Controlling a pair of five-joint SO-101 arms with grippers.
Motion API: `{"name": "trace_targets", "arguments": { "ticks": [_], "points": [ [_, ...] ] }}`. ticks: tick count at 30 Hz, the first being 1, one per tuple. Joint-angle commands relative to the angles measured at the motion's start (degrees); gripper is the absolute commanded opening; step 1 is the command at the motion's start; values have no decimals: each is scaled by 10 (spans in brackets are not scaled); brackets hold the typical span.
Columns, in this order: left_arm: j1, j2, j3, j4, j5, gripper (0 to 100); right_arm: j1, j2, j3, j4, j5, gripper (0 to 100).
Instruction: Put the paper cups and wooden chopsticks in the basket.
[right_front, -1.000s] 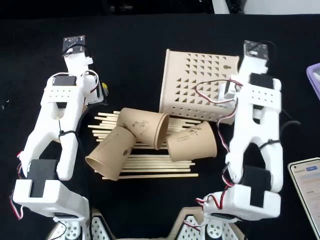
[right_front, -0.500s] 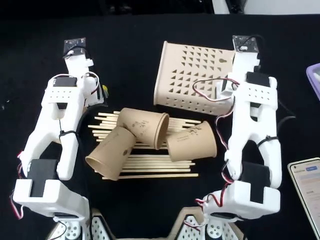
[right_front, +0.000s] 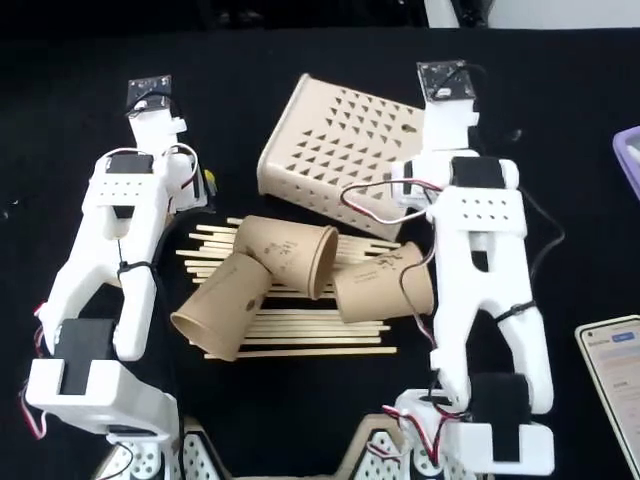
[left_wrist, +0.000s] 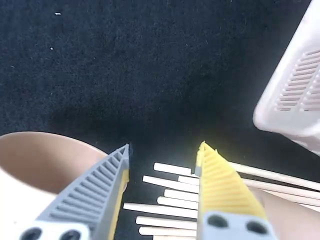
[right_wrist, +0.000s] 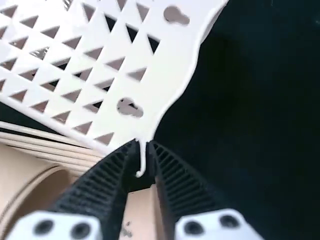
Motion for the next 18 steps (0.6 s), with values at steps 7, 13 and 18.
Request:
{"name": "trace_targets", "arguments": {
  "ticks": [7,13,18],
  "points": [
    [0,-9,-7,-2,2,216,-9,-28,16,15,-68,103],
    [0,-8,-6,-2,2,216,-28,-27,33,23,-135,254],
    [0,-6,-6,-2,2,216,-57,-24,33,20,-135,227]
  ]
}}
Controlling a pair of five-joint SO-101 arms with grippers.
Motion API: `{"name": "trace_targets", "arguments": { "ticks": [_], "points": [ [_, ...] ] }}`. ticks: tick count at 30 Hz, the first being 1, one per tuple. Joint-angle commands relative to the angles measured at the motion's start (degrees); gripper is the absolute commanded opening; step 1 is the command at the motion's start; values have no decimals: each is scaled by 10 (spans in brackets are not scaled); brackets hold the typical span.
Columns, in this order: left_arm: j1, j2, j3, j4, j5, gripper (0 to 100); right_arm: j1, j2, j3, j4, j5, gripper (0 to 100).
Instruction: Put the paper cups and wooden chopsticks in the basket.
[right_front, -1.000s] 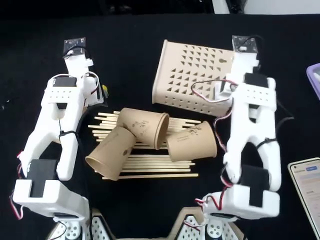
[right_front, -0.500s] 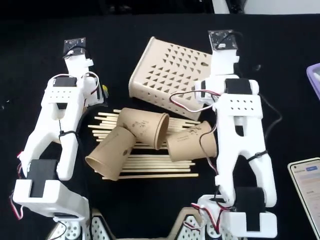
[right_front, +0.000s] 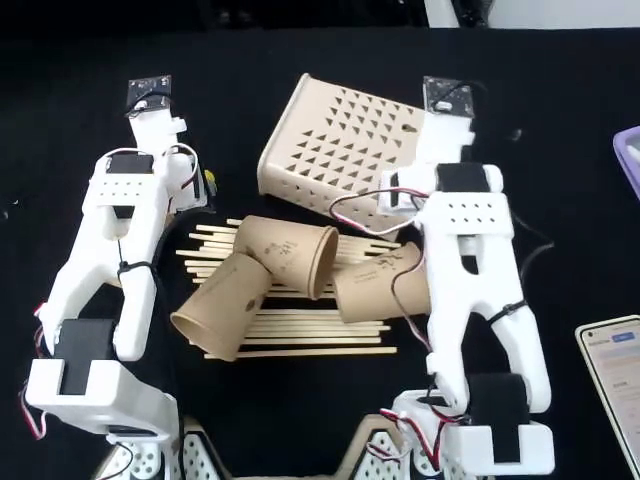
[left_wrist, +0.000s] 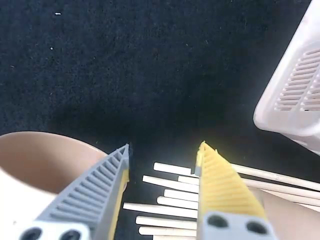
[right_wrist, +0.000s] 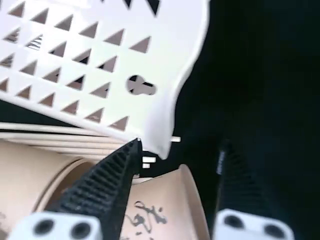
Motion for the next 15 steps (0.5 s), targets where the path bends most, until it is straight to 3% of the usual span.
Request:
{"name": "trace_targets", "arguments": {
  "ticks": [1,12,15],
  "points": [
    [0,-6,-6,-2,2,216,-25,-18,-3,0,-6,227],
    [0,-6,-5,-2,2,216,-12,131,-58,-34,14,227],
    [0,-6,-6,-2,2,216,-29,152,-60,-40,61,219]
  ]
}}
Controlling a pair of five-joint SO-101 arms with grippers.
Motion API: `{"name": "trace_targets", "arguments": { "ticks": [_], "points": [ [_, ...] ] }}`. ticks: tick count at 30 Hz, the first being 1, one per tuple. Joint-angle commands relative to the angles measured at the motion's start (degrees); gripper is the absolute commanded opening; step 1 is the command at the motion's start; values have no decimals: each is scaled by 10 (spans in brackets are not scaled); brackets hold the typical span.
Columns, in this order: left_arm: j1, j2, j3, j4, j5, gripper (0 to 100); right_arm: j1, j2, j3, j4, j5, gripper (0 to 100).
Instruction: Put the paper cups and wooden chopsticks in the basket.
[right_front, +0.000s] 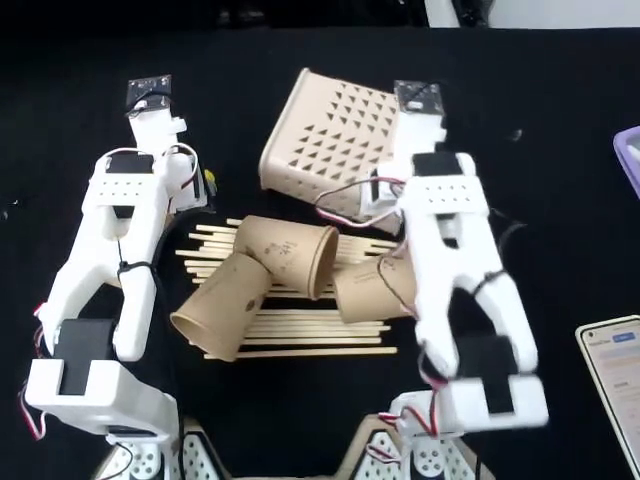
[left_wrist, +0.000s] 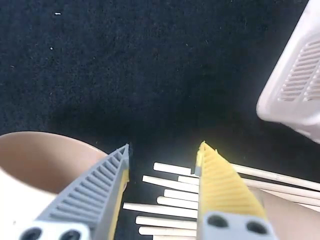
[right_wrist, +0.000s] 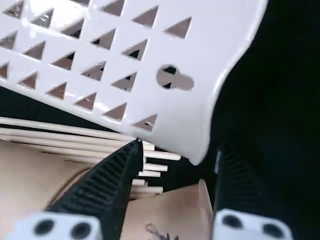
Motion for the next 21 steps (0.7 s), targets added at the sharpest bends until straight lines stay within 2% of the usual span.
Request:
{"name": "trace_targets", "arguments": {
  "ticks": [1,6,13,21],
  "points": [
    [0,-6,-6,-2,2,216,-13,10,-22,-14,55,201],
    [0,-6,-6,-2,2,216,-12,-5,-17,-50,99,6],
    [0,-6,-6,-2,2,216,11,-60,29,-105,101,11],
    [0,-6,-6,-3,2,216,-19,-224,150,-196,104,11]
  ]
}}
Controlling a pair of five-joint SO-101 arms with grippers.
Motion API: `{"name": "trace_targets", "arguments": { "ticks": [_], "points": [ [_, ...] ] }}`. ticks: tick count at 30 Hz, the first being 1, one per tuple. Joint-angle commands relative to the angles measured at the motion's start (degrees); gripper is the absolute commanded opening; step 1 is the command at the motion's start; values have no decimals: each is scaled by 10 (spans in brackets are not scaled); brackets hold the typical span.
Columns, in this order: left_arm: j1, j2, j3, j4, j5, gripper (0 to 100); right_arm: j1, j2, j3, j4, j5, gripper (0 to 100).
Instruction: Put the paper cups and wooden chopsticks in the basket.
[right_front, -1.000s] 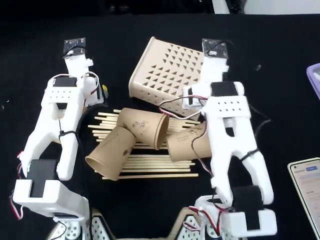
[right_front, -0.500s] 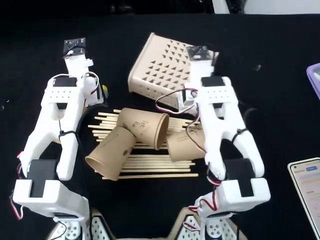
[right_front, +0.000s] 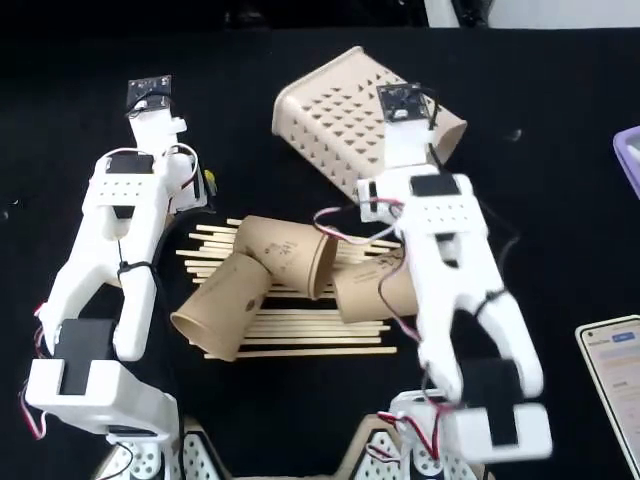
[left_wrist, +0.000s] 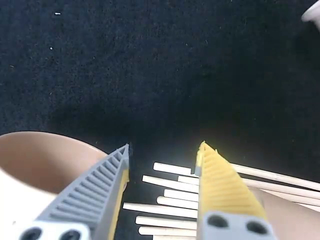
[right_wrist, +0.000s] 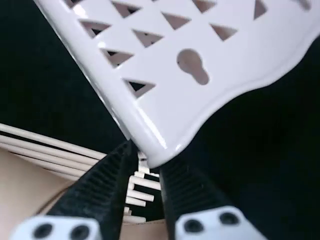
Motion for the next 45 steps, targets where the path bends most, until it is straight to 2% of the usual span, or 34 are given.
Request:
{"name": "trace_targets", "arguments": {
  "ticks": [1,8,17,22,25,31,39,45],
  "points": [
    [0,-6,-6,-3,2,216,-18,-104,28,-47,8,11],
    [2,-5,-5,-1,2,216,-34,-210,85,-133,42,11],
    [5,-5,6,-2,2,216,-43,-218,88,-181,70,11],
    [6,-5,8,-2,2,216,-84,-214,69,-169,164,11],
    [1,-10,8,-2,4,216,-127,-213,30,-136,188,11],
    [0,-11,10,0,5,216,-186,-161,-85,-73,187,11],
    [-29,-11,7,4,6,216,-212,19,-198,-68,138,11],
    [-33,-11,5,4,6,216,-212,24,-228,-54,94,18]
  ]
}}
